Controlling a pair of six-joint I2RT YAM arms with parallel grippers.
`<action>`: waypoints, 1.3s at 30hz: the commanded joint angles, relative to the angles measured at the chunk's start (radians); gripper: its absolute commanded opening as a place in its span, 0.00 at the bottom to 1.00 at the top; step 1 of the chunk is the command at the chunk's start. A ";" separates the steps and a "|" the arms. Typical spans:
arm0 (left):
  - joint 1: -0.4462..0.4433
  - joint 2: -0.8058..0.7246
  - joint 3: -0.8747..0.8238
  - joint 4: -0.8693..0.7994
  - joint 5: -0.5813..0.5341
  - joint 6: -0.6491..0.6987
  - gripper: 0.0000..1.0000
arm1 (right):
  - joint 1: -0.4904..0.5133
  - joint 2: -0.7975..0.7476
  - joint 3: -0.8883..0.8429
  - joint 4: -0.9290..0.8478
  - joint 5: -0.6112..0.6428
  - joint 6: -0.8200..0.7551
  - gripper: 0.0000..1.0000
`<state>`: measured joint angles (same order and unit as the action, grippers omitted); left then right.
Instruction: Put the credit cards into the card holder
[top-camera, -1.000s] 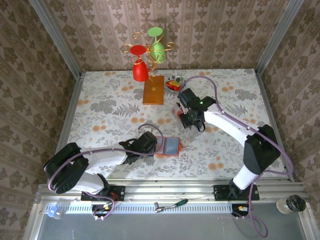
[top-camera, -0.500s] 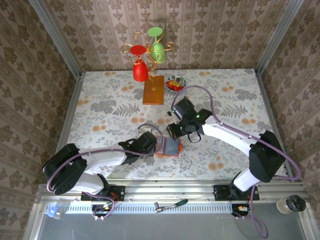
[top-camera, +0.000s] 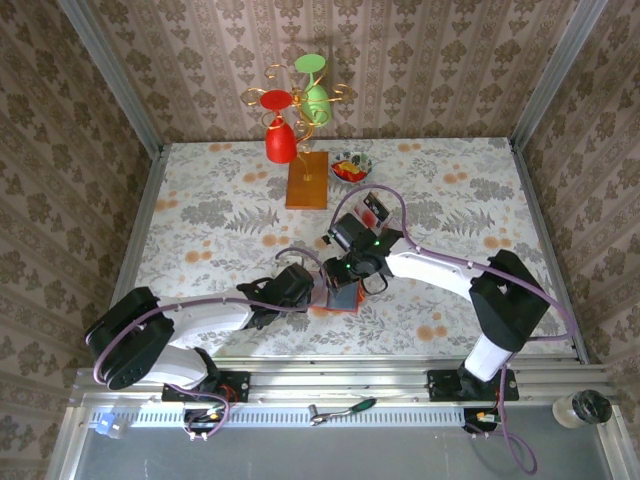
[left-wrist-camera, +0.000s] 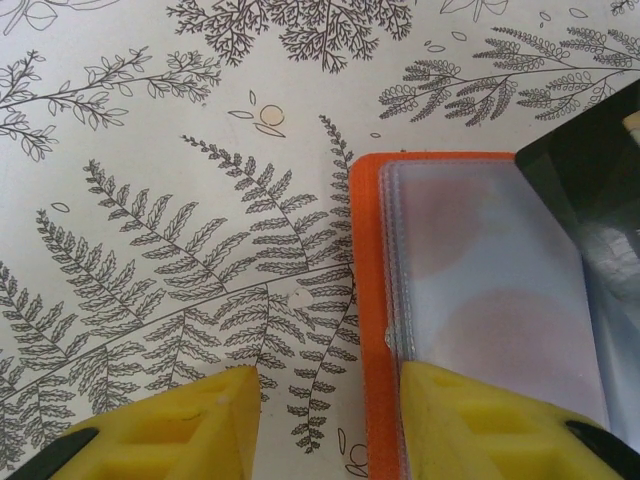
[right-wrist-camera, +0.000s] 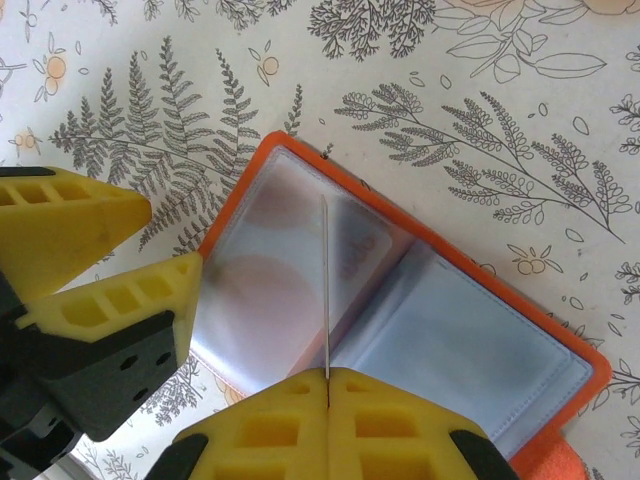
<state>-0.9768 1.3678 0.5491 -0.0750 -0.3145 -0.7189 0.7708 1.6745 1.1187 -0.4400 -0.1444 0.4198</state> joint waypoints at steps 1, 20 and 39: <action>-0.008 -0.026 -0.011 -0.018 -0.018 -0.019 0.43 | 0.006 0.036 -0.012 0.021 -0.014 -0.006 0.00; -0.010 -0.001 -0.003 -0.020 -0.022 -0.002 0.43 | 0.007 0.109 0.016 -0.017 -0.011 -0.101 0.00; -0.024 0.064 -0.006 -0.005 -0.027 0.004 0.42 | 0.002 -0.030 -0.040 0.027 -0.014 -0.026 0.00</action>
<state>-0.9943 1.4147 0.5491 -0.0731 -0.3187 -0.7185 0.7704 1.6985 1.1076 -0.4133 -0.1646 0.3592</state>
